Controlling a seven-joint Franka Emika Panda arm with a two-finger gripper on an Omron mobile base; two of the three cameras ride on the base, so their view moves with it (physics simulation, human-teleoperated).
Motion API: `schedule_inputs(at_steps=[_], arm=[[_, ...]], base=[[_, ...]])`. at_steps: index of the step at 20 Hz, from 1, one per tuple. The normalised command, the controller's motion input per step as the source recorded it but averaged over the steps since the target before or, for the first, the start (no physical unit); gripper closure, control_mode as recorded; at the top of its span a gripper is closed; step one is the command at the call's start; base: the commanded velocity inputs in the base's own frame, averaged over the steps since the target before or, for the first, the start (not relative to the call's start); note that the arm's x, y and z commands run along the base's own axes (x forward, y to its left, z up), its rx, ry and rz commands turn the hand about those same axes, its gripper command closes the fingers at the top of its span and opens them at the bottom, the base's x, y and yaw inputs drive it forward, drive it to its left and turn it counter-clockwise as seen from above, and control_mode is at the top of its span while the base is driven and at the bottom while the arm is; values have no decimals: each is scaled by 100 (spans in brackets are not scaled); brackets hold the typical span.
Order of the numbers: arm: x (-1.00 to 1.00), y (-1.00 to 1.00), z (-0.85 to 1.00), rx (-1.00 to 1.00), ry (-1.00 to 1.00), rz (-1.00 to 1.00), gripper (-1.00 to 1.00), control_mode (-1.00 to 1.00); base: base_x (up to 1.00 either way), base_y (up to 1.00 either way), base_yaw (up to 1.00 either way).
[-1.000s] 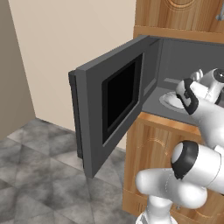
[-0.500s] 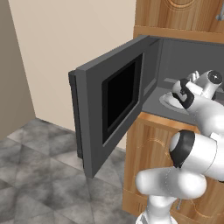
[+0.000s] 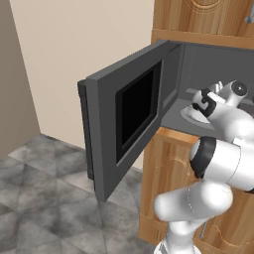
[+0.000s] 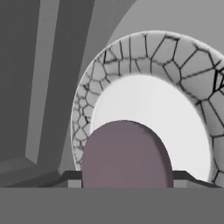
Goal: Pick the eggplant from the counter and place it in the microwave. Then turn on the microwave.
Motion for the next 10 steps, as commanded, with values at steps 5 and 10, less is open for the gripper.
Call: schedule_inputs(at_steps=[5, 10], arm=[[20, -4, -15, 0, 0, 0, 100, -100], [17, -7, -12, 0, 0, 0, 100, -100]], base=[[0, 0, 0], [0, 0, 0]])
